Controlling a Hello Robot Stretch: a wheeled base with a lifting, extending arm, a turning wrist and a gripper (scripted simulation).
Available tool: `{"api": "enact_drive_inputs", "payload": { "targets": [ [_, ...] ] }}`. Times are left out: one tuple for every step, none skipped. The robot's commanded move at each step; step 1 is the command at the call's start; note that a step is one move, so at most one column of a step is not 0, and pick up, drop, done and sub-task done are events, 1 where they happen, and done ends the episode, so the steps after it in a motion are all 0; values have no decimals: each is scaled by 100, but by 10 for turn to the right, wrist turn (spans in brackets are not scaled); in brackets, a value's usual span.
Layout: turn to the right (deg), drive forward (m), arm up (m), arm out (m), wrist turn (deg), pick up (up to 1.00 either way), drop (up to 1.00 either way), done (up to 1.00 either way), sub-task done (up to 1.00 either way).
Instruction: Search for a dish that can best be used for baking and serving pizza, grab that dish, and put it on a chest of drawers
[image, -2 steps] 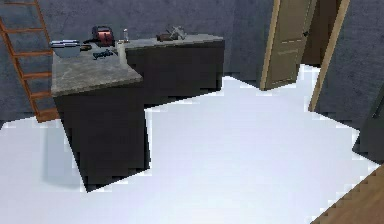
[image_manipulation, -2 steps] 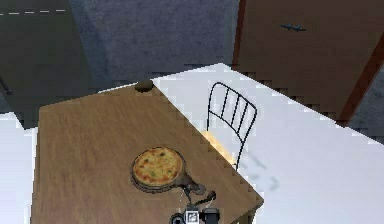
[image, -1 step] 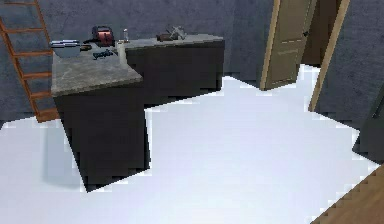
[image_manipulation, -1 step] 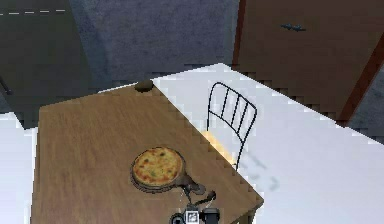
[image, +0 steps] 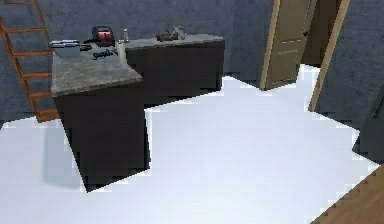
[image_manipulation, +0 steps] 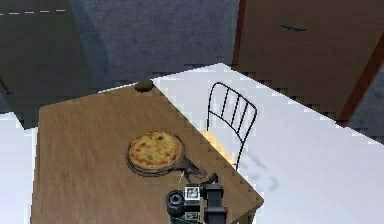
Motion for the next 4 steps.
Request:
{"api": "enact_drive_inputs", "payload": {
  "targets": [
    [0, 0, 26, 0, 0, 0, 0, 0, 0],
    [0, 0, 0, 0, -450, 0, 0, 0, 0],
    [0, 0, 0, 0, -450, 0, 0, 0, 0],
    [0, 0, 0, 0, -450, 0, 0, 0, 0]
  ]
}}
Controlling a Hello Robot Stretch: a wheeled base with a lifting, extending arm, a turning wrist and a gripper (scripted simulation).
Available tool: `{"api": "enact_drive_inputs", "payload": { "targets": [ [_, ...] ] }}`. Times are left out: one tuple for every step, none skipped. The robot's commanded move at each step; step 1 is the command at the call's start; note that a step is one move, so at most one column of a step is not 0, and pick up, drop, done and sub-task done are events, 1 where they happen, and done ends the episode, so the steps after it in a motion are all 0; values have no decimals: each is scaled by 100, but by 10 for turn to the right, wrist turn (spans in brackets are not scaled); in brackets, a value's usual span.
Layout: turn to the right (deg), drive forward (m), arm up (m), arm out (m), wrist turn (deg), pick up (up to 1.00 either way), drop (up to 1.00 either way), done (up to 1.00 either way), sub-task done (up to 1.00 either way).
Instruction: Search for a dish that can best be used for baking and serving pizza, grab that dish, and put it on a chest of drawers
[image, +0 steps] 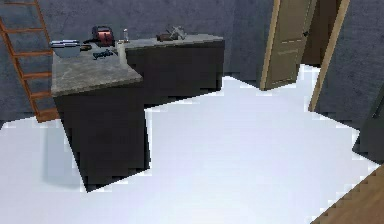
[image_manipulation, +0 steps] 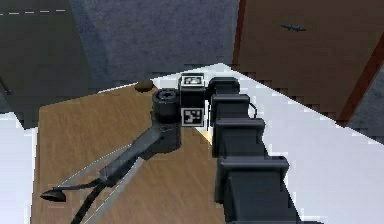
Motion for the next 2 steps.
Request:
{"api": "enact_drive_inputs", "payload": {
  "targets": [
    [0, 0, 0, 0, -120, 0, 0, 0, 0],
    [0, 0, 0, -14, 0, 0, 0, 0, 0]
  ]
}}
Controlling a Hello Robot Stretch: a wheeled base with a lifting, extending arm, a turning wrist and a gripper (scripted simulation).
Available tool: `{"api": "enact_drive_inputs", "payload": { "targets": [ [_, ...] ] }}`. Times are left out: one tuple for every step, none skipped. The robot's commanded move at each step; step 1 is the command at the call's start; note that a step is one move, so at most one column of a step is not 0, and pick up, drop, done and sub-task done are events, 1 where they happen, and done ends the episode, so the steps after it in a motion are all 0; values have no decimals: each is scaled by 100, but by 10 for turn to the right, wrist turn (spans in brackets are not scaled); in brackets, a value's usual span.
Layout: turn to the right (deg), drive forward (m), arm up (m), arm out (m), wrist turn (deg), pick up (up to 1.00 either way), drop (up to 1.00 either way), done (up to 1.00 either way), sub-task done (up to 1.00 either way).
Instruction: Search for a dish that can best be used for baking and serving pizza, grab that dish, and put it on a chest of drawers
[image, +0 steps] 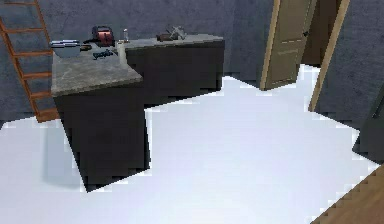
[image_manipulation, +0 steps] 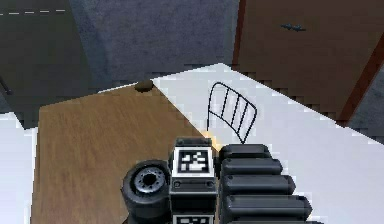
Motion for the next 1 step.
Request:
{"api": "enact_drive_inputs", "payload": {
  "targets": [
    [-450, 0, 0, 0, 0, 0, 0, 0, 0]
  ]
}}
